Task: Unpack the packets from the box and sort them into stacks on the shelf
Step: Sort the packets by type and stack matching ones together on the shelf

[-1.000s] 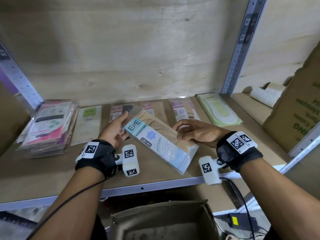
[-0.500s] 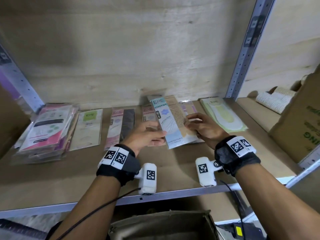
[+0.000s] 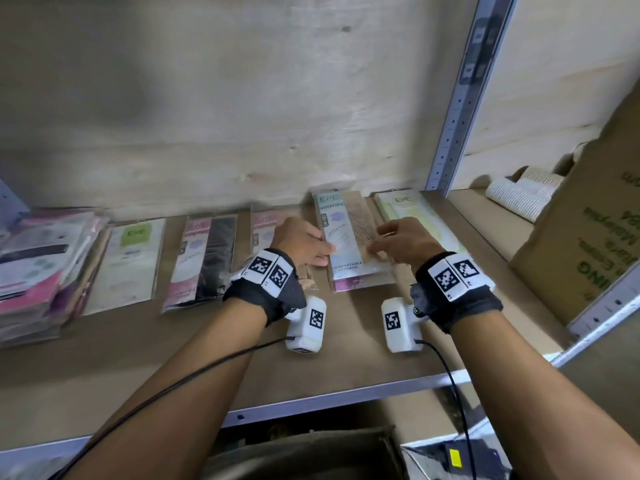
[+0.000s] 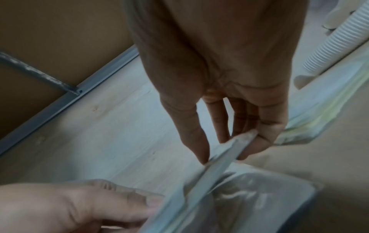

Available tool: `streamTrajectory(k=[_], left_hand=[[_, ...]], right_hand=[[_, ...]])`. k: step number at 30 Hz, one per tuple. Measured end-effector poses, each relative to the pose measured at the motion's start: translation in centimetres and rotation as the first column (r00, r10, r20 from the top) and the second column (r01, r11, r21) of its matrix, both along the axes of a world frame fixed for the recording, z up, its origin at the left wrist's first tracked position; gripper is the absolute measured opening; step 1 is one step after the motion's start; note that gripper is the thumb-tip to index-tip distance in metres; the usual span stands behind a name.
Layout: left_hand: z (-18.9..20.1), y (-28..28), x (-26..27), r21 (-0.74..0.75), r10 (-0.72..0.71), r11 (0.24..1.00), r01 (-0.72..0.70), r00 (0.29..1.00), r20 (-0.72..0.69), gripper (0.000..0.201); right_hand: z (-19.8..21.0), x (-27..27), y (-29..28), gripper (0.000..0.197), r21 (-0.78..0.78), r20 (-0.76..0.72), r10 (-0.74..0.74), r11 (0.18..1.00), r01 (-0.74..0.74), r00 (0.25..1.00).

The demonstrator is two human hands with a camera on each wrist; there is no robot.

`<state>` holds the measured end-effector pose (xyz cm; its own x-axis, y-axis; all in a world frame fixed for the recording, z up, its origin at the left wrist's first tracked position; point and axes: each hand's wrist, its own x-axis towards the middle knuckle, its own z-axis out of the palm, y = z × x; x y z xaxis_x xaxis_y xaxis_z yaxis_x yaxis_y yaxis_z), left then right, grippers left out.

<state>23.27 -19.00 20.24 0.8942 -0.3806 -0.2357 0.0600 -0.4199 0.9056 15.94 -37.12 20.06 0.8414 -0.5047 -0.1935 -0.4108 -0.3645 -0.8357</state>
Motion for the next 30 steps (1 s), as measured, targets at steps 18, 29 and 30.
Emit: streamTrajectory(k=[18,29,30], left_hand=[[0.7,-2.2,-1.2,0.370,-0.040,0.929,-0.013,0.990,0.133,0.053],[4.3,7.5,-0.5,0.190,0.116,0.967,-0.169,0.958,0.263,0.026],[4.3,9.4,-0.5,0.152,0.158,0.967,-0.202,0.952,0.263,0.020]], right_hand=[[1.0,-0.4,1.1,0.054,-0.237,-0.223,0.040,0.967,-0.094,0.974],[2.9,-0.7,3.7,0.042,-0.378,0.014,0.158,0.915,-0.141,0.987],[3.1,-0.7,4.9,0.037,-0.385,0.047,0.204,0.907,-0.171,0.978]])
